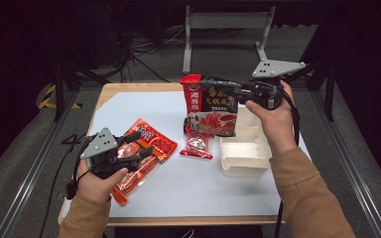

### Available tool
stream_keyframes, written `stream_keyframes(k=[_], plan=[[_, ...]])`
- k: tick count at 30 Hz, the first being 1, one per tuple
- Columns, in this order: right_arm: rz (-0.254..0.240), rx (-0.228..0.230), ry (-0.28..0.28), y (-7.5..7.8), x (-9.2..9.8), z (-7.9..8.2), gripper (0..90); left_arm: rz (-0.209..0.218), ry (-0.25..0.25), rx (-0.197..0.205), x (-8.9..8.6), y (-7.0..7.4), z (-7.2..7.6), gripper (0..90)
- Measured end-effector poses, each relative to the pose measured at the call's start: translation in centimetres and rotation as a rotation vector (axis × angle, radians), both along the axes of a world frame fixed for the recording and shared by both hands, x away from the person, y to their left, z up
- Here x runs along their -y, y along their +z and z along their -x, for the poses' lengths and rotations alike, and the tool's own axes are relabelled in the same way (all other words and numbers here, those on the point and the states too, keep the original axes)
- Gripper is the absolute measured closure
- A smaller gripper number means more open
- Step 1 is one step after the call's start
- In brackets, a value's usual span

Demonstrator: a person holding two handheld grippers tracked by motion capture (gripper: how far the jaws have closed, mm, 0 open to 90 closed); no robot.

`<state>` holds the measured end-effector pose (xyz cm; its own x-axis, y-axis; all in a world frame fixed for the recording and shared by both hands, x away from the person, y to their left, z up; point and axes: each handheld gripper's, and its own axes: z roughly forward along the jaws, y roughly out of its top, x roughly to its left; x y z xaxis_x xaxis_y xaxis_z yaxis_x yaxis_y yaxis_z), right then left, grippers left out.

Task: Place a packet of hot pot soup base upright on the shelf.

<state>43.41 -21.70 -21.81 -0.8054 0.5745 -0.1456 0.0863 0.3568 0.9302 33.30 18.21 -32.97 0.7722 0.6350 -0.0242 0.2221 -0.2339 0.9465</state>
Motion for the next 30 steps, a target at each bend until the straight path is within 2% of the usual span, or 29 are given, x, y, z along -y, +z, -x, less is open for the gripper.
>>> stream_keyframes(k=[6,11,16,17,21,22,26,30], plan=[[0.009,0.014,-0.023,0.0,1.0,-0.6,76.7,-0.016,0.011,-0.013,-0.1,-0.4,-0.4,31.7],[-0.004,0.009,-0.042,-0.2,2.4,-1.4,76.7,-0.004,0.021,-0.058,-0.2,-0.7,-0.7,23.0],[-0.019,0.039,-0.06,-0.4,3.6,-1.7,76.5,-0.036,0.028,-0.073,0.0,-1.1,-1.1,13.3],[-0.022,0.046,-0.061,-0.4,3.7,-1.8,76.5,-0.032,0.027,-0.078,0.1,-1.2,-1.1,11.8],[-0.017,0.055,-0.067,-0.5,4.2,-2.1,76.5,-0.039,0.031,-0.071,0.0,-1.3,-1.2,9.8],[-0.013,0.059,-0.067,-0.5,4.3,-2.1,76.6,-0.027,0.035,-0.079,0.0,-1.3,-1.2,9.4],[0.001,0.074,-0.073,-0.6,4.7,-2.3,76.6,-0.023,0.043,-0.086,-0.3,-1.4,-1.3,9.2],[0.004,0.08,-0.088,-0.8,5.4,-2.7,76.6,-0.035,0.041,-0.083,-0.3,-1.5,-1.4,9.1]])
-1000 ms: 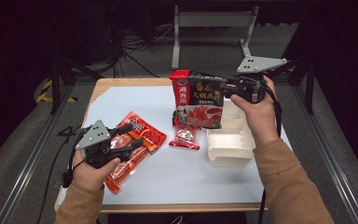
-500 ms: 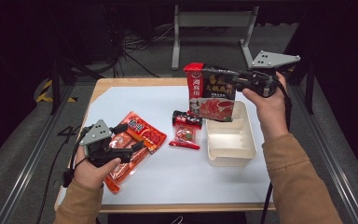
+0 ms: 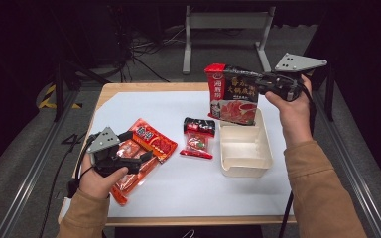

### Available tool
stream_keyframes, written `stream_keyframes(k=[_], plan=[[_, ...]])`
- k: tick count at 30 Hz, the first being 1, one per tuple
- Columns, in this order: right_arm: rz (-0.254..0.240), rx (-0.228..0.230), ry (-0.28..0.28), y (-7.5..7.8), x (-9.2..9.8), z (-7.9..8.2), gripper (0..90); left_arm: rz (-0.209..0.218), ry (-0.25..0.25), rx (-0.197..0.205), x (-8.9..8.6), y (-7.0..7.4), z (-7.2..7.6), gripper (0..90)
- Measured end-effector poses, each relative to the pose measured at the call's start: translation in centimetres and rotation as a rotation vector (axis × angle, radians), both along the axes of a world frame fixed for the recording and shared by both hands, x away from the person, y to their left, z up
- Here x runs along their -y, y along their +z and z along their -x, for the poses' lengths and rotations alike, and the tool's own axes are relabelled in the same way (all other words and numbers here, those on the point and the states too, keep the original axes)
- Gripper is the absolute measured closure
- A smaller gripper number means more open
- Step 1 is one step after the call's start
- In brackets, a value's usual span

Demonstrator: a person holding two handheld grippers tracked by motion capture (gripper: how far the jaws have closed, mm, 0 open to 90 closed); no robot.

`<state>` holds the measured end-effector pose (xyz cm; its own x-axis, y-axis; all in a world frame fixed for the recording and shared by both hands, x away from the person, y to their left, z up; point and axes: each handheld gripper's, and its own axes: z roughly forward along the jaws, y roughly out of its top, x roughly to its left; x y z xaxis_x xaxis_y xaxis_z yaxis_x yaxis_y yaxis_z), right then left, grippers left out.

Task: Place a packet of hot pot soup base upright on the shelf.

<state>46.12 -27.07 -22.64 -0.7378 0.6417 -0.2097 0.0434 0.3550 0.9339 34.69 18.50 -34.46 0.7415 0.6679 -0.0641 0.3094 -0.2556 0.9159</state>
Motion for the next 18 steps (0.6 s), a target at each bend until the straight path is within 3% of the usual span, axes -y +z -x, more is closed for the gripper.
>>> stream_keyframes(k=[18], plan=[[0.013,-0.011,-0.041,-1.7,1.9,-1.7,76.6,-0.014,0.007,-0.004,0.0,-0.3,-0.2,5.8]])
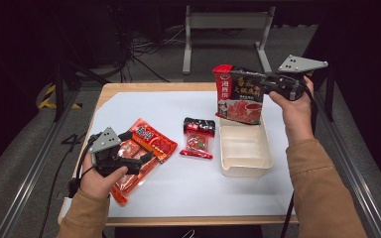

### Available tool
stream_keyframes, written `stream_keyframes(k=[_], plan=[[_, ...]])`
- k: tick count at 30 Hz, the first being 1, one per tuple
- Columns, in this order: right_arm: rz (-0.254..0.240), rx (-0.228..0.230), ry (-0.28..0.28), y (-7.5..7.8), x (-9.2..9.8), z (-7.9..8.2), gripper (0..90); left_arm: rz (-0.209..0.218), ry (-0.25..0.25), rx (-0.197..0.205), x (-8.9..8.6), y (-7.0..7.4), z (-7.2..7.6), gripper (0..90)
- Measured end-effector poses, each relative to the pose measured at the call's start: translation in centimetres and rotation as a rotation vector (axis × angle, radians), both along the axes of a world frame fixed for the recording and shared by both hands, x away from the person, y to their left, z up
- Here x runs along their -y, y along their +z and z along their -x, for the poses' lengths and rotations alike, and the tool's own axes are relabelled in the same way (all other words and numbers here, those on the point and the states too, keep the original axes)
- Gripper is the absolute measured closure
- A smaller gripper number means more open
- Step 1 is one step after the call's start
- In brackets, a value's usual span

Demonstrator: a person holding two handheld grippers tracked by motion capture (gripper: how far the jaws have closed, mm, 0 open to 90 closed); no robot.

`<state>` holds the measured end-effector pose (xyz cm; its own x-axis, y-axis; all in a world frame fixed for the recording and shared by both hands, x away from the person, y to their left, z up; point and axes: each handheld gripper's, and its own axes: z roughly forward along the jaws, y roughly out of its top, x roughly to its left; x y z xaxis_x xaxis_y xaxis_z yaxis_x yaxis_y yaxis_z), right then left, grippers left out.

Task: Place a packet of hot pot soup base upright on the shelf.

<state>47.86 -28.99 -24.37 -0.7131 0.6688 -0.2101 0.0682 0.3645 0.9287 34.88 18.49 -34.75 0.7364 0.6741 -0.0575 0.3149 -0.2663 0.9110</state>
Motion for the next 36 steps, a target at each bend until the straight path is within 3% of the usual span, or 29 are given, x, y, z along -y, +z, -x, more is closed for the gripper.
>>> stream_keyframes(k=[15,25,28,32,36], plan=[[0.034,-0.031,-0.009,-2.3,0.4,-1.2,76.4,0.001,0.009,-0.017,-0.2,-0.2,-0.2,5.6],[0.04,-0.028,0.005,-3.0,0.3,-1.2,75.4,-0.002,0.019,-0.029,-0.3,-0.4,-0.3,5.6],[0.067,-0.044,0.012,-3.7,0.1,-1.2,74.2,-0.004,0.018,-0.025,-0.3,-0.4,-0.2,5.6],[0.056,-0.054,0.01,-4.5,0.3,-1.1,73.2,-0.002,0.022,-0.03,-0.4,-0.4,-0.2,5.7],[0.082,-0.096,0.008,-5.5,0.3,-1.2,71.9,-0.001,0.026,-0.026,-0.5,-0.4,-0.3,5.6]])
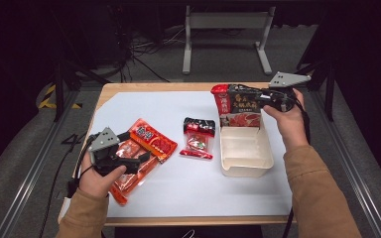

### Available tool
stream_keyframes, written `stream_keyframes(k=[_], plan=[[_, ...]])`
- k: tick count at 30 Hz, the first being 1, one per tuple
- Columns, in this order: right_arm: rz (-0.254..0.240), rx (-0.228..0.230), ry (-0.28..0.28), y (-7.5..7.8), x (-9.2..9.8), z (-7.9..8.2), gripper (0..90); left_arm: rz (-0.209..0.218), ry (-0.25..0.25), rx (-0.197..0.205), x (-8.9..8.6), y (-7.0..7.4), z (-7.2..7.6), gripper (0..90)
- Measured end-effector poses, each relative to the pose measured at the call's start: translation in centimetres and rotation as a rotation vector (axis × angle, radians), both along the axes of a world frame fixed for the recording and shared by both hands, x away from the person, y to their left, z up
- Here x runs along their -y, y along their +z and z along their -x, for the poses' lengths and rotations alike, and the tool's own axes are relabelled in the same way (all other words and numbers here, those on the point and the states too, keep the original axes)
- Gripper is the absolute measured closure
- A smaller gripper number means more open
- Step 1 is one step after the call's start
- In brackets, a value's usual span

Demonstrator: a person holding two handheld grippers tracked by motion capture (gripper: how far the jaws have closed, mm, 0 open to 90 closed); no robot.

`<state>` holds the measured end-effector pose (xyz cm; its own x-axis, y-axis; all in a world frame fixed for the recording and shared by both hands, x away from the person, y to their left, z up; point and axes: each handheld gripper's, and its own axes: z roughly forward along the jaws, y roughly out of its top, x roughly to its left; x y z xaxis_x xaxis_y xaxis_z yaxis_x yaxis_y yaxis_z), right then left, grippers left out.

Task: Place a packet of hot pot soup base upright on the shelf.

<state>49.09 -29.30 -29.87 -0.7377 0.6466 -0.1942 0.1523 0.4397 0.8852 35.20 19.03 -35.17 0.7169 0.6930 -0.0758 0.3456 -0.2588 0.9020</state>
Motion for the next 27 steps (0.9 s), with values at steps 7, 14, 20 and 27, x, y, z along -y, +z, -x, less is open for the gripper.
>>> stream_keyframes(k=[7,14,20,27], plan=[[-0.063,-0.028,-0.04,-1.0,0.9,0.5,68.9,0.005,0.012,-0.008,-0.2,-0.1,-0.1,4.8],[-0.066,-0.027,-0.085,-1.7,1.5,1.2,70.4,0.053,0.046,-0.044,-0.2,-0.6,-0.1,4.4],[-0.05,-0.027,-0.125,-2.3,1.8,1.8,73.0,0.025,0.057,-0.043,-0.4,-0.9,-0.2,4.5],[-0.096,-0.026,-0.144,-2.8,2.2,2.1,72.4,0.016,0.066,-0.046,-0.8,-0.9,-0.4,4.1]])
